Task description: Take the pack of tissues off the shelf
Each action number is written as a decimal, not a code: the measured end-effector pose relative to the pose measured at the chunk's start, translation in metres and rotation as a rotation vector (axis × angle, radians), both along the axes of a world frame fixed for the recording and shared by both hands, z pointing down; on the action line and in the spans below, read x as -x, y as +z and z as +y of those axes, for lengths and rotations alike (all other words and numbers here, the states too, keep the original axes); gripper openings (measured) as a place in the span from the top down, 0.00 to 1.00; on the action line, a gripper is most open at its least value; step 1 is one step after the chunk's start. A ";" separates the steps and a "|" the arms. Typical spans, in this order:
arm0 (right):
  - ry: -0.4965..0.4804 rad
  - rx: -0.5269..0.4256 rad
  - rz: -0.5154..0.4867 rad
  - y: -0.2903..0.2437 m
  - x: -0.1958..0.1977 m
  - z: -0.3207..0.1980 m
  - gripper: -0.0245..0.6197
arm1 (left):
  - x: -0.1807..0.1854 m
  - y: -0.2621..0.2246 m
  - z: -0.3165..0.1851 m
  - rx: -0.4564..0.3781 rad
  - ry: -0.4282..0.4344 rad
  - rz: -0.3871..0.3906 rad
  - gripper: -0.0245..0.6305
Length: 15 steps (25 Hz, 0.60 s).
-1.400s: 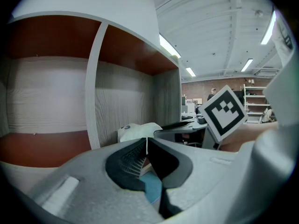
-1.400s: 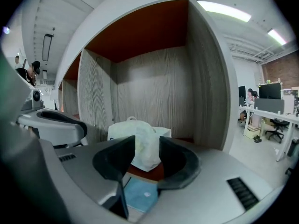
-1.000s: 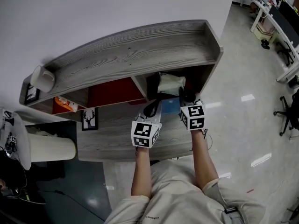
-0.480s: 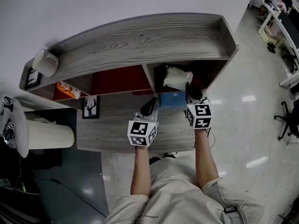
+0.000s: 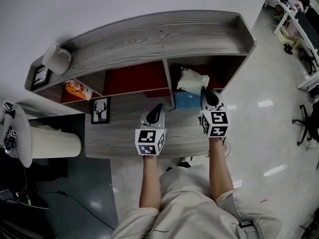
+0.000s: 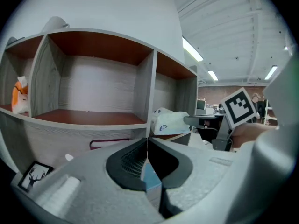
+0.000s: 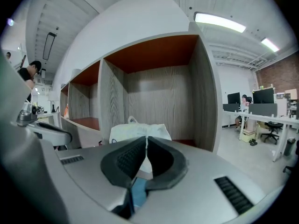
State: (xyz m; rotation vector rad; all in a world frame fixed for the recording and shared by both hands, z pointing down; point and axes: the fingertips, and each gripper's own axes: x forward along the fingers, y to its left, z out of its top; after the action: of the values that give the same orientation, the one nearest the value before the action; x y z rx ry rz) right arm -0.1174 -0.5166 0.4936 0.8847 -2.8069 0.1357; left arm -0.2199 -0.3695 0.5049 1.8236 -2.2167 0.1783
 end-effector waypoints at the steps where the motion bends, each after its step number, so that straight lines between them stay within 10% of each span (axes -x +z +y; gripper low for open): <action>1: 0.002 -0.009 0.004 -0.001 0.000 0.004 0.93 | 0.002 0.001 0.005 0.005 -0.007 -0.001 0.95; 15: 0.053 -0.035 0.026 -0.007 -0.032 0.056 0.93 | -0.009 -0.001 0.053 0.001 0.006 0.004 0.95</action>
State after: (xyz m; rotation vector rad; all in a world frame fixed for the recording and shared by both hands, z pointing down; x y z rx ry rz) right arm -0.0851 -0.4607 0.4865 0.9626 -2.7709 0.0823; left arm -0.2110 -0.3168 0.5038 1.8283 -2.2086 0.1760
